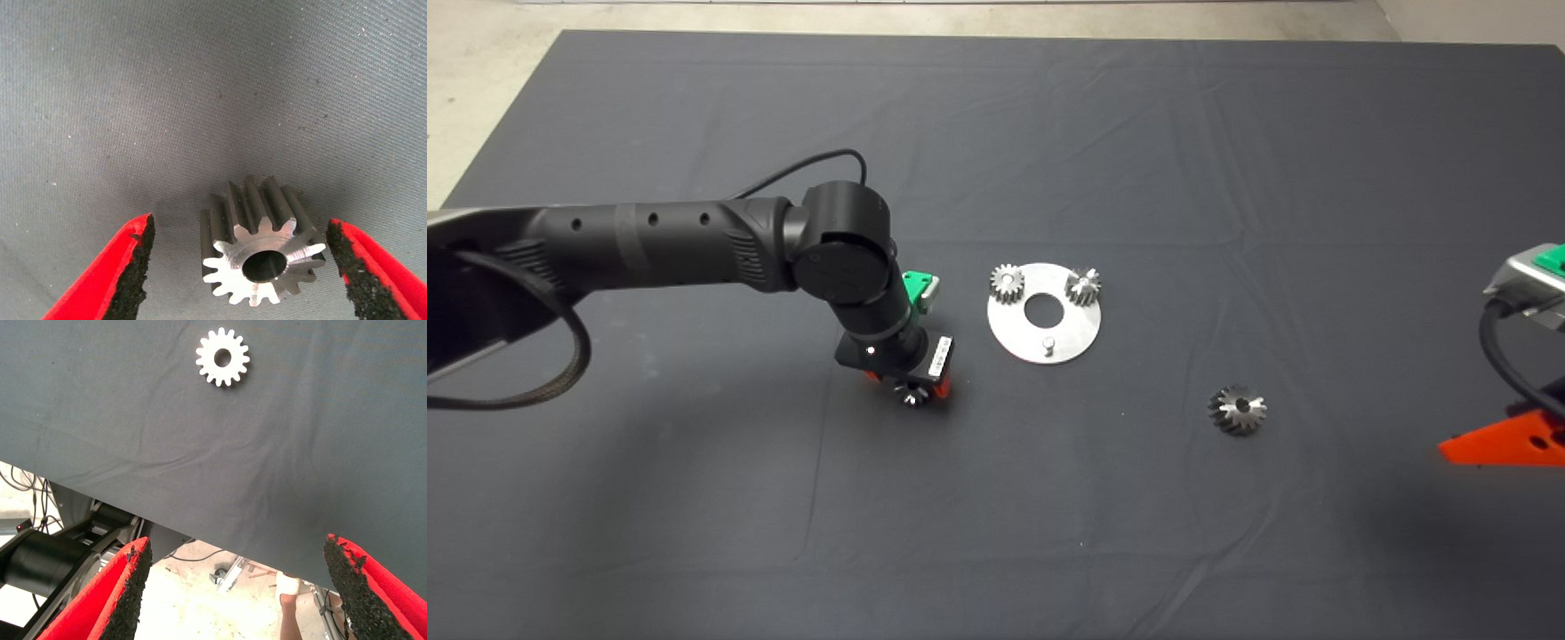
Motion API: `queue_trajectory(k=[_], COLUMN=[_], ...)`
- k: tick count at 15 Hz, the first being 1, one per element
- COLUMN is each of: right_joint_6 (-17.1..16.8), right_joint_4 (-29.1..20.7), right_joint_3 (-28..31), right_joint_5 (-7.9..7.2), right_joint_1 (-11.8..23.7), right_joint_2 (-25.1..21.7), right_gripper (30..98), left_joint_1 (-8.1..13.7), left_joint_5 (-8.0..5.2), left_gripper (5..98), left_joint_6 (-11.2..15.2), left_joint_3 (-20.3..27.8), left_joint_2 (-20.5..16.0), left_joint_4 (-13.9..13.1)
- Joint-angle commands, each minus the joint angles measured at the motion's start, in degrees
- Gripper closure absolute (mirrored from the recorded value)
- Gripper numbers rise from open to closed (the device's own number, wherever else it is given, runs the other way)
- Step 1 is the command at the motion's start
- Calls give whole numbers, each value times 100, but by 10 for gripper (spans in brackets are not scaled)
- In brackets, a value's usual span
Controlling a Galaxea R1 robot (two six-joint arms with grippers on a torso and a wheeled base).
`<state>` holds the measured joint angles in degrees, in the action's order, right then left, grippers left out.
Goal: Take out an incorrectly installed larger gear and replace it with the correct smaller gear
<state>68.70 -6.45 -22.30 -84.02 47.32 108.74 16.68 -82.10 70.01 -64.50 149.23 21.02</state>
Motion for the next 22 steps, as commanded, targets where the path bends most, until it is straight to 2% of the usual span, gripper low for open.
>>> queue_trajectory(k=[1,4,6,8,11,12,15,17,22], right_joint_6=[38,38,38,38,38,38,38,38,38], right_joint_4=[-208,-199,-199,-199,-199,-205,-208,-208,-208], right_joint_3=[25,25,25,25,25,25,25,25,25], right_joint_5=[-1,8,0,0,8,-1,0,-1,-1], right_joint_1=[93,93,93,93,93,93,93,93,93], right_joint_2=[30,30,30,30,30,30,30,30,30], right_gripper=[604,604,604,604,604,604,604,604,604], left_joint_1=[20,-24,-33,-40,-33,-33,-24,-24,-15], left_joint_5=[-51,-60,-60,-51,-43,-43,-25,-43,-25], left_gripper=[387,438,439,485,486,523,537,579,582], left_joint_6=[-23,-31,-40,-49,-49,-40,-26,-31,3], left_joint_3=[53,97,150,211,211,220,220,247,211], left_joint_2=[-2,-2,15,6,15,24,64,138,156], left_joint_4=[-63,-162,-168,-177,-168,-168,-168,-159,-159])
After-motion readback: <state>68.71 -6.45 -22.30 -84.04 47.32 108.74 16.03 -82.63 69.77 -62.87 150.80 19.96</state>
